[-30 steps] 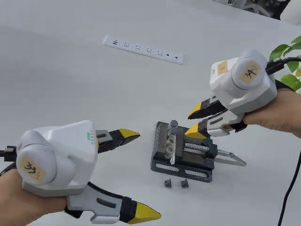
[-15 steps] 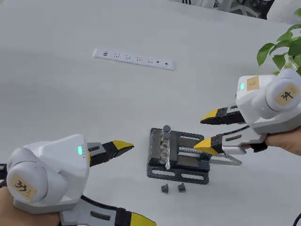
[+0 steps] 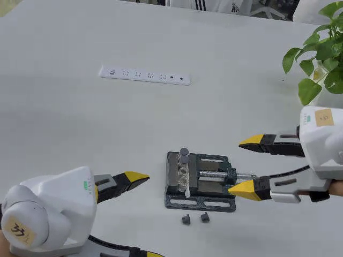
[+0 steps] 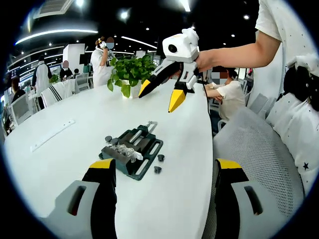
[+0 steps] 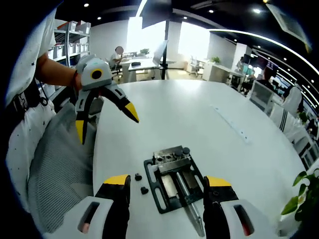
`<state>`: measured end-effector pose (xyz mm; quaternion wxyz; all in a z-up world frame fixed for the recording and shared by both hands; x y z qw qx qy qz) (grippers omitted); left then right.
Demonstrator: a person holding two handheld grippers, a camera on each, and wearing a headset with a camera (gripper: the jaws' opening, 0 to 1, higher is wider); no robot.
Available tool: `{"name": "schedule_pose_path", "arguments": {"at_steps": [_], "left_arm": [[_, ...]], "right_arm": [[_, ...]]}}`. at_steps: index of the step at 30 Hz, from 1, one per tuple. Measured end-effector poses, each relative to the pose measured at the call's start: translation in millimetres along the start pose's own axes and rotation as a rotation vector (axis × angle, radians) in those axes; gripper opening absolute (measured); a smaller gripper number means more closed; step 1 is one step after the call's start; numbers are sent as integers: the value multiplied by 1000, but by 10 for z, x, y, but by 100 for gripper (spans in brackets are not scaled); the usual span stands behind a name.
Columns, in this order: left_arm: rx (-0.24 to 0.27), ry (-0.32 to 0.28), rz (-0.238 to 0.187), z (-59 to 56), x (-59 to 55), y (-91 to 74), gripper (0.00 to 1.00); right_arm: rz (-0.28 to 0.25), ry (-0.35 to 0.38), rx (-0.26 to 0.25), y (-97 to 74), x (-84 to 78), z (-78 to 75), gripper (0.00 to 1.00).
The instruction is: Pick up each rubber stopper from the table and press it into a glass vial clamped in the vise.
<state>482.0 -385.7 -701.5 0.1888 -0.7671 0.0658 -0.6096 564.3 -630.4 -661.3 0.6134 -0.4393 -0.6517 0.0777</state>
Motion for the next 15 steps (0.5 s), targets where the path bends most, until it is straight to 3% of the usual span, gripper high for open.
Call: {"name": "schedule_pose_path", "arguments": {"at_steps": [6, 15], "left_arm": [[-8, 5, 31, 5, -9, 50, 75], [-27, 9, 80, 39, -25, 155, 68]], "right_arm": [[-55, 69, -3, -174, -219, 123, 65], [-95, 156, -21, -365, -539, 252, 73]]}}
Point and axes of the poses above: the centre of the closed fingertips' face, and the gripper's own axes: y roughly forward along the fingers, z roughly to its left, x roughly out of its top, the point moved 9 cm from there along -y, roughly backward along the fingers, and after that the axes turned 15 degrees about -x, right-handed, at the moved point
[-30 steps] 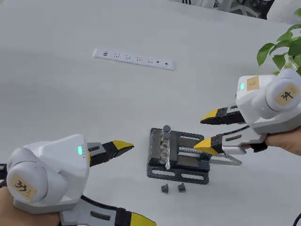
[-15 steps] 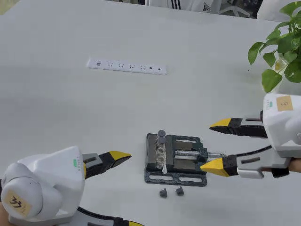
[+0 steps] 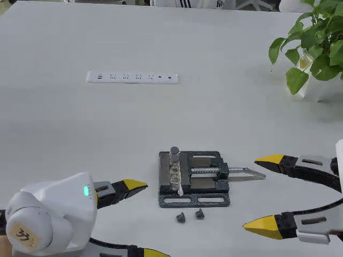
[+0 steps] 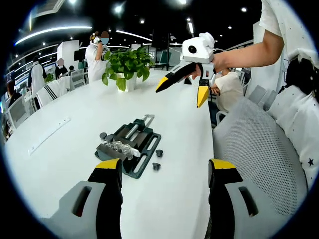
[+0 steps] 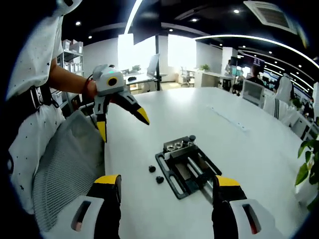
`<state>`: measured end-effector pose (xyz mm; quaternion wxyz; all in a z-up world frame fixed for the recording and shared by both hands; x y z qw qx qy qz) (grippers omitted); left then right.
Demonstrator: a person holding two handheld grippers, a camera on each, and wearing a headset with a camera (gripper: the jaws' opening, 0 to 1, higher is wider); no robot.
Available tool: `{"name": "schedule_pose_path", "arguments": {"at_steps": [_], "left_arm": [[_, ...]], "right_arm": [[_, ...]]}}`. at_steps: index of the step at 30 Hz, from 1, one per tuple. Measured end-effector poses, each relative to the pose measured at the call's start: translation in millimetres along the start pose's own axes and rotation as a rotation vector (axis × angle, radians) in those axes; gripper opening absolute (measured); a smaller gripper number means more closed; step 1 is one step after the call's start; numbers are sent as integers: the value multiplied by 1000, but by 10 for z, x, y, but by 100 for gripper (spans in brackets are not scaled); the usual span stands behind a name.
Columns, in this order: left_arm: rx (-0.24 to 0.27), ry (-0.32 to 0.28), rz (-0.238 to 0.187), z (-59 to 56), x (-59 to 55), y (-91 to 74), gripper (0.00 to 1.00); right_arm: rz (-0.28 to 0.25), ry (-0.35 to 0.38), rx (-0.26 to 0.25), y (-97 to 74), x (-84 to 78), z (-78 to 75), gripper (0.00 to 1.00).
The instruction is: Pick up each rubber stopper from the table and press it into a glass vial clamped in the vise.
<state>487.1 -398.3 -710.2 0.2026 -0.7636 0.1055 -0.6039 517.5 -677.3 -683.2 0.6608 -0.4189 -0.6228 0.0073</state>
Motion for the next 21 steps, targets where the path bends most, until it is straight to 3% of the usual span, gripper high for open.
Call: {"name": "schedule_pose_path", "arguments": {"at_steps": [8, 12, 16, 21], "left_arm": [[-12, 6, 55, 55, -30, 138, 56], [-13, 4, 81, 105, -54, 207, 49], [-13, 4, 139, 112, -51, 323, 41], [-17, 7, 186, 170, -137, 446, 32]], "right_arm": [[-29, 57, -8, -101, -196, 48, 83], [-21, 71, -9, -130, -299, 85, 84], [-5, 85, -8, -152, -392, 127, 84], [-15, 108, -23, -186, -427, 137, 82]]}}
Point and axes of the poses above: the centre of the closed fingertips' face, and the gripper's own axes: y roughly forward along the fingers, z roughly to its left, x roughly out of its top, the point moved 9 cm from there along -y, roughly backward along the fingers, and after that the axes turned 15 degrees about -x, right-handed, at the moved point
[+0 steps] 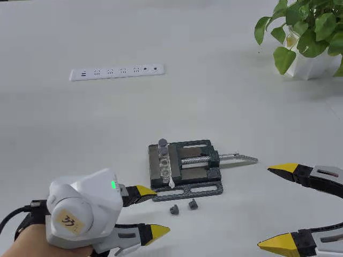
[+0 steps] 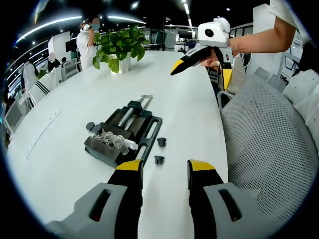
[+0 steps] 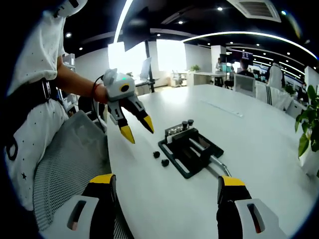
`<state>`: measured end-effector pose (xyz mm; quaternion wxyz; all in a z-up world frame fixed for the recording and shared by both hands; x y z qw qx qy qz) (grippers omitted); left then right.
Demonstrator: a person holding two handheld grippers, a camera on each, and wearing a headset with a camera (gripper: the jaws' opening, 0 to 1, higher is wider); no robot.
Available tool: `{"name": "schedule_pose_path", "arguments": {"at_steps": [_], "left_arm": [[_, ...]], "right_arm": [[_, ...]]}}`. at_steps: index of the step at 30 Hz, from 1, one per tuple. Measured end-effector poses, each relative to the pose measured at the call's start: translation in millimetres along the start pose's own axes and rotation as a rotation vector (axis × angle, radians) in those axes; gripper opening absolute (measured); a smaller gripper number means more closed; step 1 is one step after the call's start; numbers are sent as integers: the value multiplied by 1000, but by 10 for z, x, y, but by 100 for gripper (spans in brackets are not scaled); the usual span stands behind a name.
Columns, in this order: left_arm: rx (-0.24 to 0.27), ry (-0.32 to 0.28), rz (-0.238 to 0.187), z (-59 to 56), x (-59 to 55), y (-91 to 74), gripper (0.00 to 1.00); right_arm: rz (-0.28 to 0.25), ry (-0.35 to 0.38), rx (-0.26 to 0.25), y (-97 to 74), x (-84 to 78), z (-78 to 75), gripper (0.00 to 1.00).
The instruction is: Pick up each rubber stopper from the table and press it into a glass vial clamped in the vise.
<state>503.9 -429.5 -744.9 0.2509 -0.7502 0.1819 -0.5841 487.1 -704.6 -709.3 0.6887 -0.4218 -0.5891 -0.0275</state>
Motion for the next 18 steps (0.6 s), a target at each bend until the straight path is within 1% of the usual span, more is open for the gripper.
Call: {"name": "schedule_pose_path", "arguments": {"at_steps": [2, 4, 6, 7, 9, 13, 15, 18], "left_arm": [[-6, 1, 12, 13, -5, 55, 29], [-10, 11, 43, 30, -20, 107, 27], [-11, 15, 63, 52, -33, 145, 24], [-7, 20, 84, 73, -48, 166, 23], [-8, 22, 92, 112, -74, 200, 21], [-6, 24, 114, 143, -64, 261, 17], [-9, 25, 126, 163, -85, 289, 15], [-10, 23, 144, 190, -107, 329, 14]], "right_arm": [[-5, 7, -6, -14, -8, 5, 82], [-4, 14, -9, -27, -26, 3, 81], [-4, 19, -13, -38, -43, 2, 81], [-4, 22, -14, -44, -54, 1, 81], [-2, 26, -16, -52, -66, 1, 81], [-2, 32, -21, -66, -80, -8, 80], [0, 32, -22, -70, -86, -13, 80], [-2, 33, -23, -72, -89, -21, 80]]}}
Point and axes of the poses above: the centre of the closed fingertips' face, and the gripper's own axes: y roughly forward along the fingers, z roughly to its left, x roughly out of its top, the point moved 9 cm from there along -y, roughly backward along the fingers, and after that the axes turned 15 degrees about -x, right-handed, at the moved point
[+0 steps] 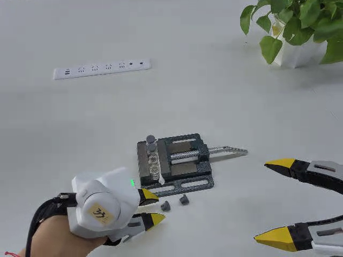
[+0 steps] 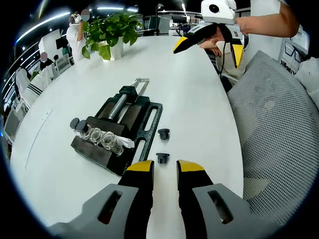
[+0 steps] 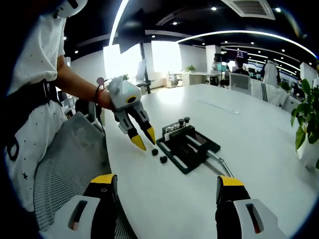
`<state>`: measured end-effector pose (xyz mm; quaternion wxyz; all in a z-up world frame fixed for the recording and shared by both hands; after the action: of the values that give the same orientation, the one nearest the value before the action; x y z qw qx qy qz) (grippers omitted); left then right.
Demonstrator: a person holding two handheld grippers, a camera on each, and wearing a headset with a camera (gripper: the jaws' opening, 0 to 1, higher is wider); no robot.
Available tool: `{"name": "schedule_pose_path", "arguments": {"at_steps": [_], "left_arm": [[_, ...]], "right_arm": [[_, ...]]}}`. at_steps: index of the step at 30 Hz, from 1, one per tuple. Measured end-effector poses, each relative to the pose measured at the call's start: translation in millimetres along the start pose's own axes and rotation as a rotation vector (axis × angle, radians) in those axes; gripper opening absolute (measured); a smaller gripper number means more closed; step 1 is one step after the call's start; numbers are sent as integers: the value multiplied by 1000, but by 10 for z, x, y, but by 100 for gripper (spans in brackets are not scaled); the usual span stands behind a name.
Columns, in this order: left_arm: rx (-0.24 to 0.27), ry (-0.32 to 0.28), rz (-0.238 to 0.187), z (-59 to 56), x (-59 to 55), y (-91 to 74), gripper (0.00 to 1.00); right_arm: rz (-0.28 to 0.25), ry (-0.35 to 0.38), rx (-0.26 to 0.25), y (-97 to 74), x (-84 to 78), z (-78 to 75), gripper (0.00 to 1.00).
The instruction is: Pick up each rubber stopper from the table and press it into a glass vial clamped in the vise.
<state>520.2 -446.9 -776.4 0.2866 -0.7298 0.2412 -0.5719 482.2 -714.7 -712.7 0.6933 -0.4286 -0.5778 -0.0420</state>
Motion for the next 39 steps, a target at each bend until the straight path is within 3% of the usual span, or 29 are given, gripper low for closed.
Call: {"name": "schedule_pose_path", "arguments": {"at_steps": [39], "left_arm": [[0, -28, 29, 65, -16, 91, 4]], "right_arm": [[11, 8, -7, -18, -22, -13, 75]]}}
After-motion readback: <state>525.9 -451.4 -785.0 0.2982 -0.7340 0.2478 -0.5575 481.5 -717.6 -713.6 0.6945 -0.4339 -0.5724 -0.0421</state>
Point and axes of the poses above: the centre of the closed fingertips' face, and the gripper's own axes: y roughly forward along the fingers, z roughly to its left, x roughly out of its top, the point moved 9 cm from there along -y, roughly backward along the fingers, and after that the axes turned 15 degrees about -x, right-handed, at the moved point
